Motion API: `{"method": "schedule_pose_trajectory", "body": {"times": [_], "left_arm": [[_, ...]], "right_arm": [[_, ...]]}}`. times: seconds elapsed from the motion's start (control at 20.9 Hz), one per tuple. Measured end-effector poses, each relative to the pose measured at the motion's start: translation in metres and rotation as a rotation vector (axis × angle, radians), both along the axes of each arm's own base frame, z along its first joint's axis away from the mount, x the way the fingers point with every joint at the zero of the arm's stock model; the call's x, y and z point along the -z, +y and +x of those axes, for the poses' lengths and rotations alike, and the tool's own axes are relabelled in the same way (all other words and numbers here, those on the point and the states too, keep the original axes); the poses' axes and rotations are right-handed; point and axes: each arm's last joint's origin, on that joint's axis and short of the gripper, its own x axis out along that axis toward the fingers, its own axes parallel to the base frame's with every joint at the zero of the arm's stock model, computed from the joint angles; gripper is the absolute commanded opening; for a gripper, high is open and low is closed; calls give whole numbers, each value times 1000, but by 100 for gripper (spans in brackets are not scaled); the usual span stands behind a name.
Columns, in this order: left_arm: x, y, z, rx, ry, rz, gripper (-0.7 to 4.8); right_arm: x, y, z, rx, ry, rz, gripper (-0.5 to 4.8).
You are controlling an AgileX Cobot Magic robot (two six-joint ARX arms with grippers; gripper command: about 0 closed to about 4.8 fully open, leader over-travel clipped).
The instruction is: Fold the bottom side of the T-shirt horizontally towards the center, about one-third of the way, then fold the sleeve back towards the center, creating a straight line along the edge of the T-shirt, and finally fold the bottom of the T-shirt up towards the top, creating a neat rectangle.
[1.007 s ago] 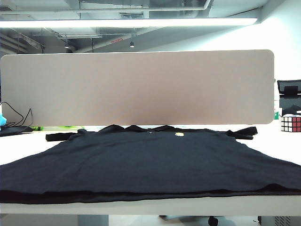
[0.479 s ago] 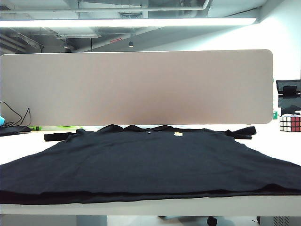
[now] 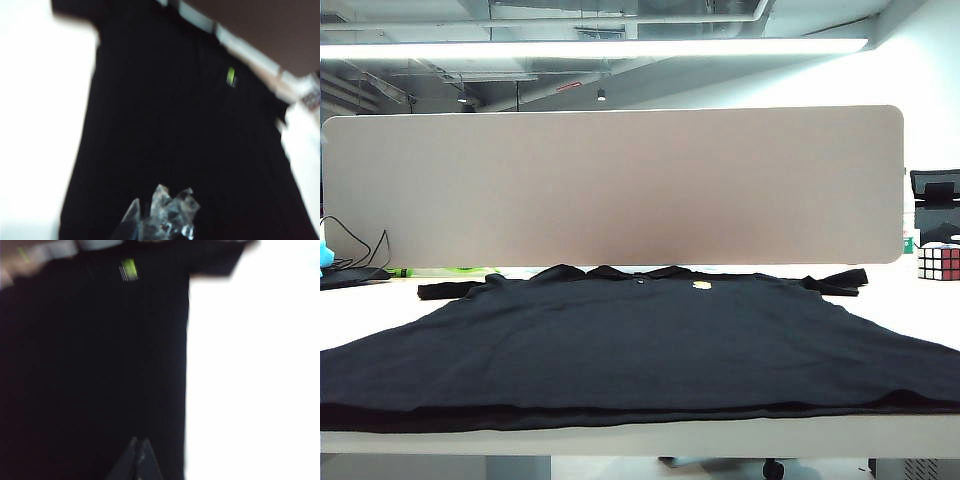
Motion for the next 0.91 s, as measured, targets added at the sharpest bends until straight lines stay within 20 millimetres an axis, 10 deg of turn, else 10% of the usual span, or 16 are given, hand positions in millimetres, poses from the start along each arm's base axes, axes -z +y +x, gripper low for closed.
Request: {"method": "schedule_pose_trajectory", "body": {"times": [0.34,0.91], "left_arm": [[32,13,52,152,327,-94,-6],[55,18,34,233,591,-46,59]], "right_arm": [[4,-22,68,-110,495,60,63],[21,-51,70,-78,654,206,64]]}}
